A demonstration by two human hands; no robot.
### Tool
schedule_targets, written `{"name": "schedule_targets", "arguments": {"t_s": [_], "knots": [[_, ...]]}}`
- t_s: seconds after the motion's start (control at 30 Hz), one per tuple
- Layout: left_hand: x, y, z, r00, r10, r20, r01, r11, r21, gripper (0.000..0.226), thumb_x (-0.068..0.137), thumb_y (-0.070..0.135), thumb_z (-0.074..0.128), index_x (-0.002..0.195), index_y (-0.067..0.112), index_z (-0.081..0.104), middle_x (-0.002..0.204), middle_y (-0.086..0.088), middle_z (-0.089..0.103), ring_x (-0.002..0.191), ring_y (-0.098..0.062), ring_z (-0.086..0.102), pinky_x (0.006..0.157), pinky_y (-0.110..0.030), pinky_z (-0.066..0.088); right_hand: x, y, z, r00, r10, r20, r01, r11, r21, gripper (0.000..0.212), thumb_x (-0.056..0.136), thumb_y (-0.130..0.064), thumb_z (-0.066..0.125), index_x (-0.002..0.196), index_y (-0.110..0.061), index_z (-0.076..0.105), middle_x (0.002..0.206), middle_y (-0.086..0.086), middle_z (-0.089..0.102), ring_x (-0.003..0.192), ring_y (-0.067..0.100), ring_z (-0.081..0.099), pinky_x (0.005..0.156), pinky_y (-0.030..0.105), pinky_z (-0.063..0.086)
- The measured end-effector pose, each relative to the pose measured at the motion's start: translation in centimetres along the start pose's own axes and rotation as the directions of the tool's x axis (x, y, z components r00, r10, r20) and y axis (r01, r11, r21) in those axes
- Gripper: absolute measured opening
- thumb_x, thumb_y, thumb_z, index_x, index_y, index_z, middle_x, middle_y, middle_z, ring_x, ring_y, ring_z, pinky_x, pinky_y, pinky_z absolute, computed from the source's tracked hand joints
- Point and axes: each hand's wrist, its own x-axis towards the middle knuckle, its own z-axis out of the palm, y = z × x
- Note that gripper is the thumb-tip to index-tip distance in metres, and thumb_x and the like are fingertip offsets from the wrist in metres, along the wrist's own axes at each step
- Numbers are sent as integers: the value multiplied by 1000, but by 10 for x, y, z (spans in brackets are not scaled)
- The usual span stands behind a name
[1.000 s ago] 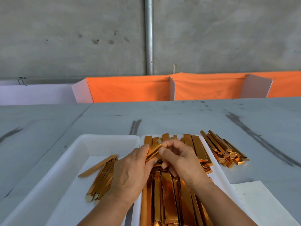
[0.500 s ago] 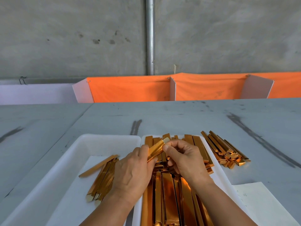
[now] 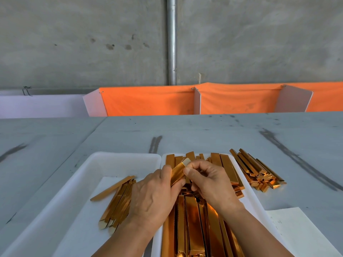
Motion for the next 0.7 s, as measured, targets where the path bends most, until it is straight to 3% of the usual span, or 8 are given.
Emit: {"name": "schedule_targets", "arguments": {"t_s": [0.1,0.2,0.23,0.4,0.57,0.7], "knots": [[0,0,1,1000,16,9,-16,1000,6,61,82,68,-3,105,30,39,74,14,42,57,-5,40,52,-19,26,2,2,-1,999,-13,-41,12,1000,-26,26,94,-14,64,78,-32,75,79,-10,66,65,3,61,56,14,47],[1,1,4,999,34,12,-34,999,-25,62,80,69,-6,104,30,36,74,14,42,56,-5,42,53,-20,30,4,5,-2,995,-31,-94,22,996,-89,37,94,-5,60,79,-34,75,93,-5,61,87,14,61,76,28,53],[0,1,5,999,46,11,-45,998,-40,62,80,69,-7,106,30,34,75,14,43,57,-5,43,54,-20,32,4,5,-2,995,-32,-99,23,995,-92,39,94,-3,58,79,-34,75,94,-6,61,89,15,61,76,28,53],[0,-2,11,996,85,9,-83,990,-110,71,78,69,-10,129,31,21,92,13,57,70,-6,55,61,-23,44,3,3,-2,998,-15,-61,13,999,-33,39,96,-2,55,80,-33,74,81,-12,64,66,6,59,51,12,42],[0,-3,10,994,109,28,-104,983,-151,66,78,71,-7,126,33,18,89,14,52,66,-5,48,61,-23,45,2,2,-3,998,17,-61,-17,1000,10,33,97,-2,54,83,-25,74,65,-10,62,55,3,56,48,11,40],[-1,-2,10,994,103,34,-96,980,-173,64,78,72,-6,123,34,19,92,13,57,67,-5,47,61,-23,40,3,0,-4,998,26,-65,-23,998,55,24,96,-1,57,98,-22,68,69,-12,65,53,5,57,46,11,41]]}}
